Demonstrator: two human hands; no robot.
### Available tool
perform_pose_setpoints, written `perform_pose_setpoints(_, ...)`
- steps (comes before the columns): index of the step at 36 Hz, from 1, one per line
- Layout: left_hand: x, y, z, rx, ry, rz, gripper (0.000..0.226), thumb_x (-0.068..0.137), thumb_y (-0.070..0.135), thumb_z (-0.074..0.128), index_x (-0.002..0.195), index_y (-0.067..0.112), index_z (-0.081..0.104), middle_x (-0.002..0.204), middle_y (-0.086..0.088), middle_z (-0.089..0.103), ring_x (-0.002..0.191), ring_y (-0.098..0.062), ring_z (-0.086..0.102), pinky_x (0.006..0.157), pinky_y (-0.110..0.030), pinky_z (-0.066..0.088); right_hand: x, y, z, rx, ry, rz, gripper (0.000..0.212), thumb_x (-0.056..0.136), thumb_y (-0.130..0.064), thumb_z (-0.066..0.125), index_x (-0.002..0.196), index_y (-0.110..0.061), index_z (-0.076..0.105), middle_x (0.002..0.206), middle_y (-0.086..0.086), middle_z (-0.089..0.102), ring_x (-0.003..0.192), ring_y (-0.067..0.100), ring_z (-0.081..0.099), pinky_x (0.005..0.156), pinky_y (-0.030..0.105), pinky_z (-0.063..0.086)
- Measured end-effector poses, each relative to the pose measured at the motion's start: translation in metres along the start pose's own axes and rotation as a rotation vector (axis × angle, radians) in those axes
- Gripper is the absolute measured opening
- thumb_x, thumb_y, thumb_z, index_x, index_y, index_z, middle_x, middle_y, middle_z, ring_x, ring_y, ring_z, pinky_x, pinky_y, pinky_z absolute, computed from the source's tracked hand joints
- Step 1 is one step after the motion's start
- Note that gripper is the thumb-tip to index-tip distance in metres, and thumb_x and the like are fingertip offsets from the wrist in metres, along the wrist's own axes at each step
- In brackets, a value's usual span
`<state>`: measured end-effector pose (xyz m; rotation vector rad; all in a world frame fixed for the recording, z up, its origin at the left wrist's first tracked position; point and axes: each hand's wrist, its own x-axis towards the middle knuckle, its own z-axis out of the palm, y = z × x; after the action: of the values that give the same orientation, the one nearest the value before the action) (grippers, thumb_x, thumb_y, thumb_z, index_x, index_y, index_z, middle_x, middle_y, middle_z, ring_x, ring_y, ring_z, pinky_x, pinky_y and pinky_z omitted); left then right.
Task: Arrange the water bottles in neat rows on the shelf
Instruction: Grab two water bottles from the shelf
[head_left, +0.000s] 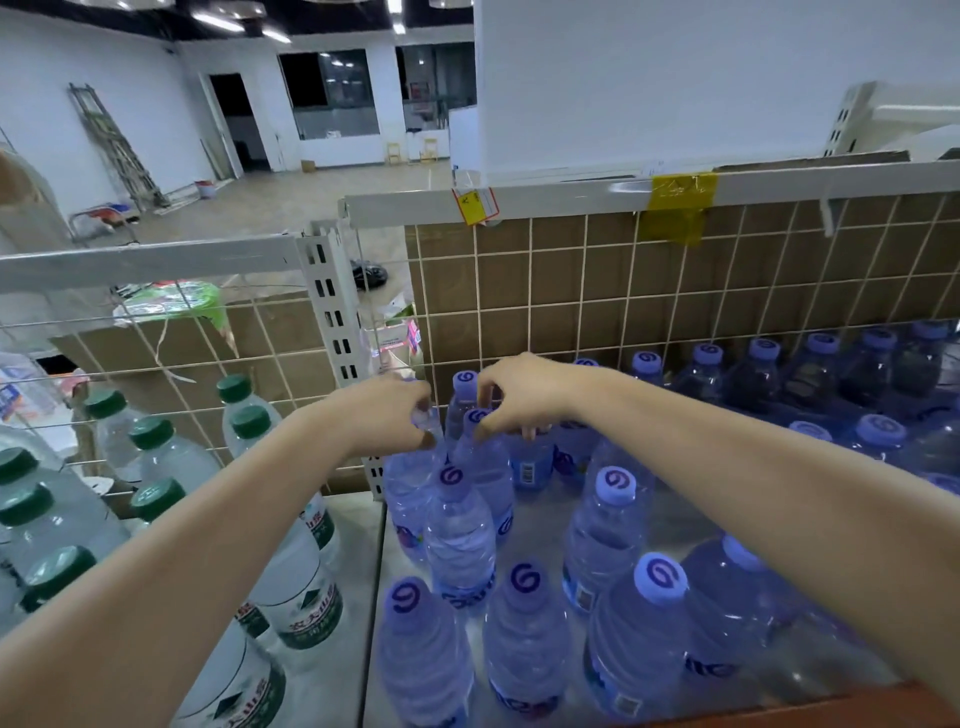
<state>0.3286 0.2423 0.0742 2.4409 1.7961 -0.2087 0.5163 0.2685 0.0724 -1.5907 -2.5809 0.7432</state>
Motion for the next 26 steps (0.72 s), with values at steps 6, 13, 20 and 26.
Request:
perform_pose_setpoints(6,-0.006,0.032,-0.02,-0.064,-0.052,0.101,0.037,0.088,0.045,0.059,0.088,0.007,0.059,0.087,-0.008,0.061,0.079,-0.022,0.057,0.067,-0.032,0.044,-0.028,0.03,-0.025,-0.161,-0.02,0.09,0.033,0.079,-0.044,0.074,0.085,-0.012,0.069,0.071,0.002,0.069,0.066,0.017,0.067,0.053,0.025,0.047)
perform_pose_setpoints(13,-0.012,0.051,-0.008,-0.012,-0.379,0.017,0.046,0.074,0.057,0.07,0.094,0.015,0.066,0.087,-0.004,0.069,0.072,-0.017,0.065,0.072,-0.032,0.054,-0.058,0.059,-0.032,-0.446,-0.121,0.25,0.046,0.074,-0.063,0.069,0.086,-0.018,0.068,0.073,0.001,0.065,0.071,0.019,0.06,0.066,0.032,0.046)
perform_pose_setpoints(20,-0.016,0.068,-0.003,-0.048,-0.31,0.076,0.022,0.083,0.028,0.068,0.088,0.009,0.057,0.076,-0.007,0.061,0.062,-0.018,0.056,0.054,-0.025,0.042,-0.067,0.079,-0.025,-0.196,-0.145,0.258,0.027,0.084,-0.032,0.073,0.096,-0.01,0.062,0.092,0.013,0.073,0.078,0.023,0.072,0.065,0.027,0.051)
perform_pose_setpoints(26,-0.009,0.09,-0.013,-0.141,-0.228,0.108,0.018,0.082,0.025,0.066,0.081,0.013,0.053,0.072,-0.003,0.056,0.057,-0.019,0.058,0.054,-0.03,0.047,-0.073,0.089,-0.033,-0.196,-0.159,0.237,0.021,0.081,-0.029,0.076,0.087,-0.016,0.06,0.075,0.002,0.069,0.061,0.012,0.063,0.054,0.021,0.045)
